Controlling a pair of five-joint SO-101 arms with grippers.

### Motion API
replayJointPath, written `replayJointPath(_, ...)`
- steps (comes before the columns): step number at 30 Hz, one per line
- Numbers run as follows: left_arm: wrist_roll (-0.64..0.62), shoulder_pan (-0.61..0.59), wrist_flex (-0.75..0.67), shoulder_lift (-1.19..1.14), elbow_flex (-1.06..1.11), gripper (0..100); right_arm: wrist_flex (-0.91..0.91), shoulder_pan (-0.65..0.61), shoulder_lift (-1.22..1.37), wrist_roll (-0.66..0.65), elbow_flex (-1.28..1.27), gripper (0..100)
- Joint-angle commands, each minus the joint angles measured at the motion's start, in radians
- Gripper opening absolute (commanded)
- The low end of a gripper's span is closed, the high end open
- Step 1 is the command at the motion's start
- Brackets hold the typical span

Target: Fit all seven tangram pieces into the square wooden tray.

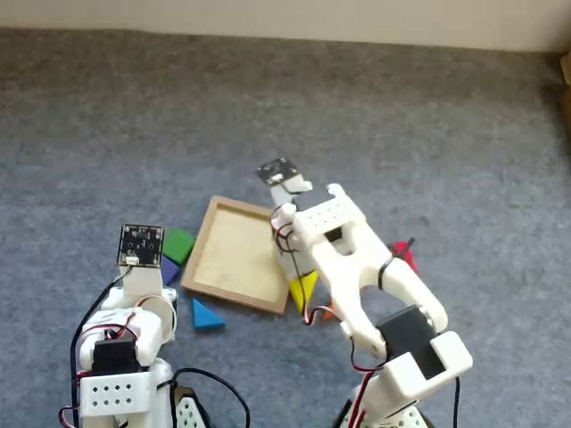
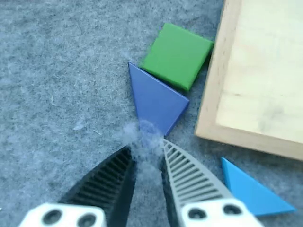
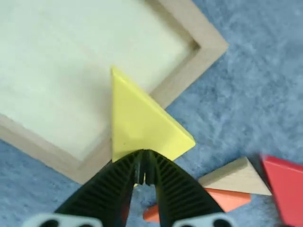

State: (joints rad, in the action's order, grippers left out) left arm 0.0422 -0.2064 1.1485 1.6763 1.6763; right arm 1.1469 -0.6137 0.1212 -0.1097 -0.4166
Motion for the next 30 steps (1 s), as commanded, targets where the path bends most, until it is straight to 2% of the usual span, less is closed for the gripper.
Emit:
replayJointPath(1,0.003,0.010,-0.014,0.008,0.027,8,-0.047,-0.077,0.012,0.018,0.047,1.1)
replayJointPath(13,0.003,0.010,-0.014,0.008,0.027,8,-0.050,-0.150,0.021,0.055,0.156,1.1)
replayJointPath(19,0.003,0.010,-0.014,0.008,0.027,8,-0.182,-0.153,0.021,0.061,0.148,1.1)
replayJointPath(24,0.003,0.010,-0.014,0.008,0.027,8,-0.219,-0.162,0.021,0.058,0.147,1.1)
replayJointPath(27,0.003,0.010,-0.014,0.008,0.027,8,-0.194,-0.197,0.010,0.052,0.147,1.1)
replayJointPath(30,0.003,0.010,-0.014,0.008,0.027,8,-0.082,-0.208,-0.028,0.052,0.154,1.1)
